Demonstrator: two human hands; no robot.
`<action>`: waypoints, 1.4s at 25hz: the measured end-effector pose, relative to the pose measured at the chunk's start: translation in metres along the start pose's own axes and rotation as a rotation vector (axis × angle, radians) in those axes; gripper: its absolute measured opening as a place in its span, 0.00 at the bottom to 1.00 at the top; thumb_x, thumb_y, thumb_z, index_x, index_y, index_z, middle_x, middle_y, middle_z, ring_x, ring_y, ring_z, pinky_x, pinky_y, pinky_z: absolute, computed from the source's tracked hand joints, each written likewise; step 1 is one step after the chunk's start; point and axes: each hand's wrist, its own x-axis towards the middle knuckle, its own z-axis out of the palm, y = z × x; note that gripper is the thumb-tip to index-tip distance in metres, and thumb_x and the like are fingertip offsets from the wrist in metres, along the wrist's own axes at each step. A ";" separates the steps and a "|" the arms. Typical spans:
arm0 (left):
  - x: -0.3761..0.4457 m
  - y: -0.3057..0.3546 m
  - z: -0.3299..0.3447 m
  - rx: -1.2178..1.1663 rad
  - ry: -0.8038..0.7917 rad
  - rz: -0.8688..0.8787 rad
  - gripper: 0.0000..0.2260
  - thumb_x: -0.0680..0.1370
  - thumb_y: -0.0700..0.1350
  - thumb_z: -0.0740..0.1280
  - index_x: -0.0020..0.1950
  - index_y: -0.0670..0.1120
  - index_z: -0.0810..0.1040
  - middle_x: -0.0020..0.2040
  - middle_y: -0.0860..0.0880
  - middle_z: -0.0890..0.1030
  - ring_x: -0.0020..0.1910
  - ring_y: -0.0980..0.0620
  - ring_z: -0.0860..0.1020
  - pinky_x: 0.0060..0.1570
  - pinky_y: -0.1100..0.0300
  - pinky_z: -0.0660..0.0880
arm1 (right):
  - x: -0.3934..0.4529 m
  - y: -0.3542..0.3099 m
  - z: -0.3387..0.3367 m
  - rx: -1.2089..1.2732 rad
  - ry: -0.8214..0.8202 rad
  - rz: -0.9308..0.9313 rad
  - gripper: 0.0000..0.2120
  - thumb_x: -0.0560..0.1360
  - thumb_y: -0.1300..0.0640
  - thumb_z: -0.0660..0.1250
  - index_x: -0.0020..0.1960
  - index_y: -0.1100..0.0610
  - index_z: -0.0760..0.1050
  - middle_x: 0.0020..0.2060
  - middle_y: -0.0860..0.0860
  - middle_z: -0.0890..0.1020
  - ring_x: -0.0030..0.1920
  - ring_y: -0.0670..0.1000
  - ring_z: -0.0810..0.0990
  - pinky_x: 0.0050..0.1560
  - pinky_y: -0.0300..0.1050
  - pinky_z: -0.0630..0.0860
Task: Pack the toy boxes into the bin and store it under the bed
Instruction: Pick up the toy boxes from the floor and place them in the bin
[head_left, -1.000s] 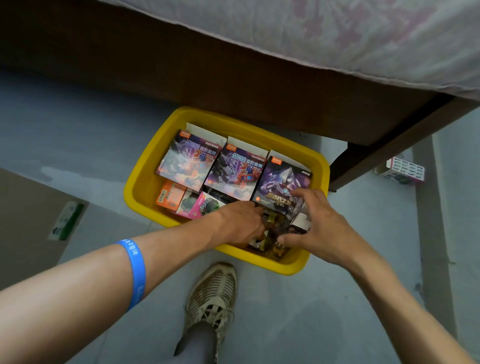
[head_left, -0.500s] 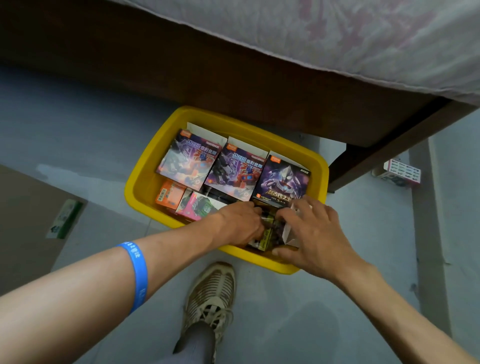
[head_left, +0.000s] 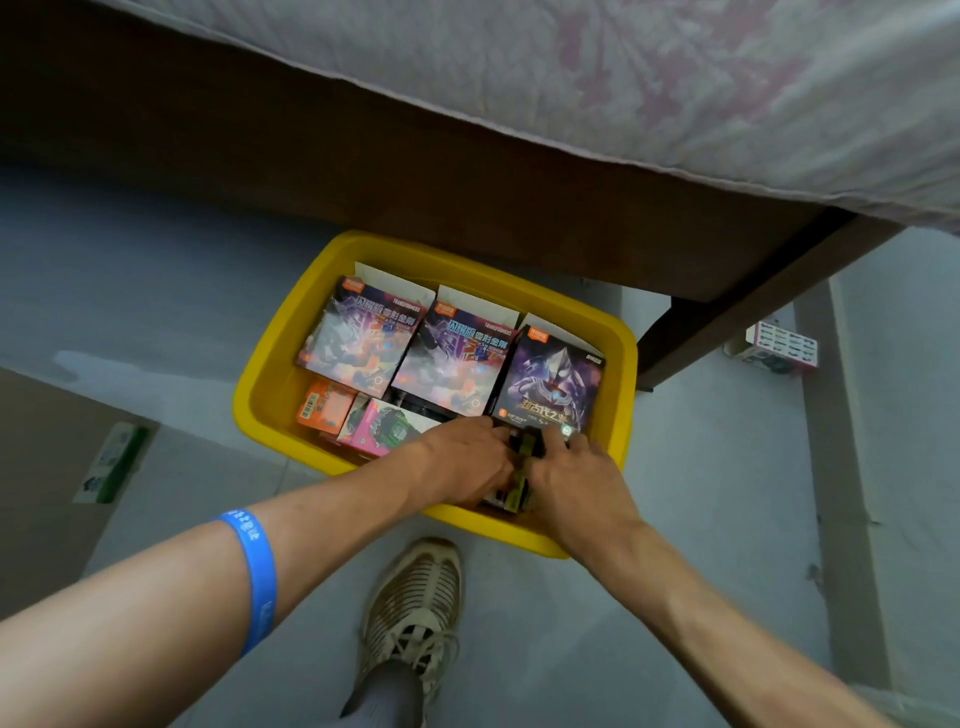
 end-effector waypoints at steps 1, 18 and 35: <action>0.000 0.000 0.000 -0.016 -0.002 -0.002 0.12 0.82 0.45 0.59 0.59 0.47 0.80 0.60 0.49 0.80 0.63 0.46 0.72 0.59 0.54 0.66 | -0.001 0.001 -0.001 0.058 0.008 0.011 0.14 0.76 0.55 0.64 0.60 0.57 0.76 0.60 0.58 0.72 0.56 0.61 0.76 0.55 0.53 0.74; -0.123 -0.038 0.021 -0.402 0.659 -0.617 0.10 0.74 0.51 0.65 0.49 0.51 0.84 0.47 0.52 0.85 0.47 0.47 0.81 0.48 0.53 0.70 | -0.001 0.003 -0.008 0.164 0.370 0.117 0.19 0.72 0.44 0.71 0.55 0.56 0.78 0.48 0.55 0.81 0.49 0.60 0.77 0.47 0.55 0.74; -0.127 -0.042 0.030 -0.499 0.622 -0.934 0.14 0.72 0.40 0.63 0.55 0.49 0.81 0.55 0.50 0.82 0.56 0.45 0.78 0.62 0.44 0.69 | 0.038 -0.076 -0.008 0.987 0.205 0.020 0.11 0.78 0.54 0.64 0.59 0.51 0.77 0.49 0.50 0.85 0.46 0.53 0.81 0.43 0.46 0.76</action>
